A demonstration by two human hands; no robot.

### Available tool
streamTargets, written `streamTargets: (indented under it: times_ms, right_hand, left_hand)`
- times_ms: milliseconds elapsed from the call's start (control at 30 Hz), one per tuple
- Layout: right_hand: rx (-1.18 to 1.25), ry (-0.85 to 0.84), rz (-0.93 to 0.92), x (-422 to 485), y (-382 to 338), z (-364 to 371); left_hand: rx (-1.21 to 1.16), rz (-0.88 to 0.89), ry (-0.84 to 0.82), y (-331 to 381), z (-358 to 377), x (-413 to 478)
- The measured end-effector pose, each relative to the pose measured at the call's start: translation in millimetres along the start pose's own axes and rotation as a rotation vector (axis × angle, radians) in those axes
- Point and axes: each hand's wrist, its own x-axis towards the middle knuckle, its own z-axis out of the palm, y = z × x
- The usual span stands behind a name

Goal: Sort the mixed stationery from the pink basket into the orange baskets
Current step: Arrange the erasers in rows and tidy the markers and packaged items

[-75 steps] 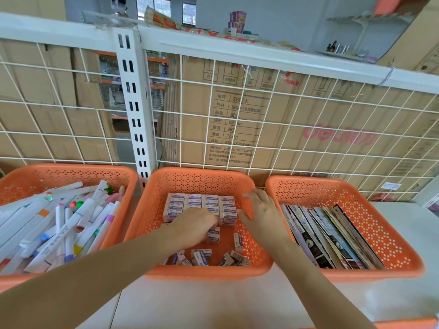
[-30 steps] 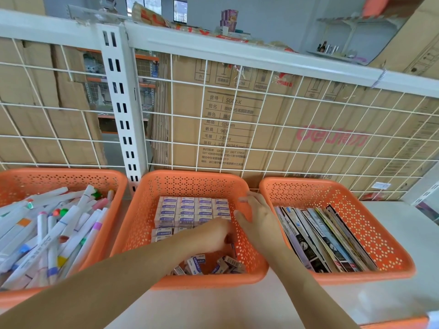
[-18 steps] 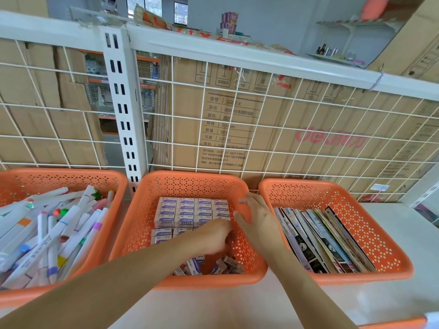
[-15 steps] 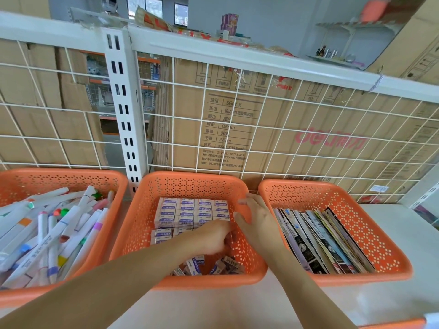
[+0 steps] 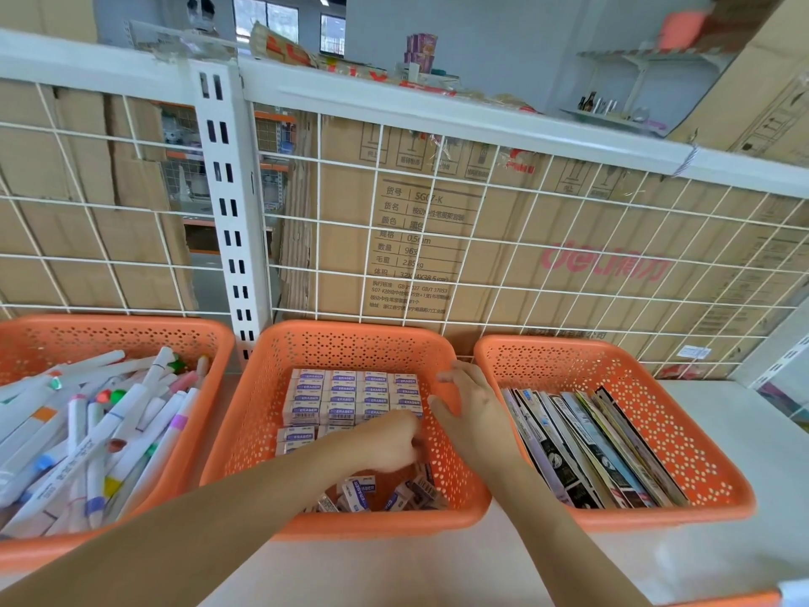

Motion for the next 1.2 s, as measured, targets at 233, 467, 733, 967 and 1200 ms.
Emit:
streamTargets:
  times_ms: [233, 467, 733, 967, 1200]
  right_hand:
    - [0.013, 0.010, -0.009, 1.2, 3.1, 2.6]
    - [-0.035, 0.015, -0.184, 3.5, -1.2, -5.7]
    - [-0.431, -0.862, -0.228, 23.1, -38.9, -17.1]
    - [-0.558, -1.061, -0.019, 21.9, -48.5, 3.5]
    - [-0.516, -1.089, 0.026, 20.0, -46.6, 6.9]
  left_hand:
    - [-0.085, -0.009, -0.030, 0.5, 0.8, -1.9]
    - [-0.265, -0.058, 0.055, -7.7, -26.0, -12.0]
    - [-0.520, -0.159, 0.124, -28.7, -41.1, -38.9]
    - [-0.555, -0.161, 0.123, -32.3, -36.8, -45.3]
    - [-0.580, -0.164, 0.136, -35.4, -37.2, -47.0]
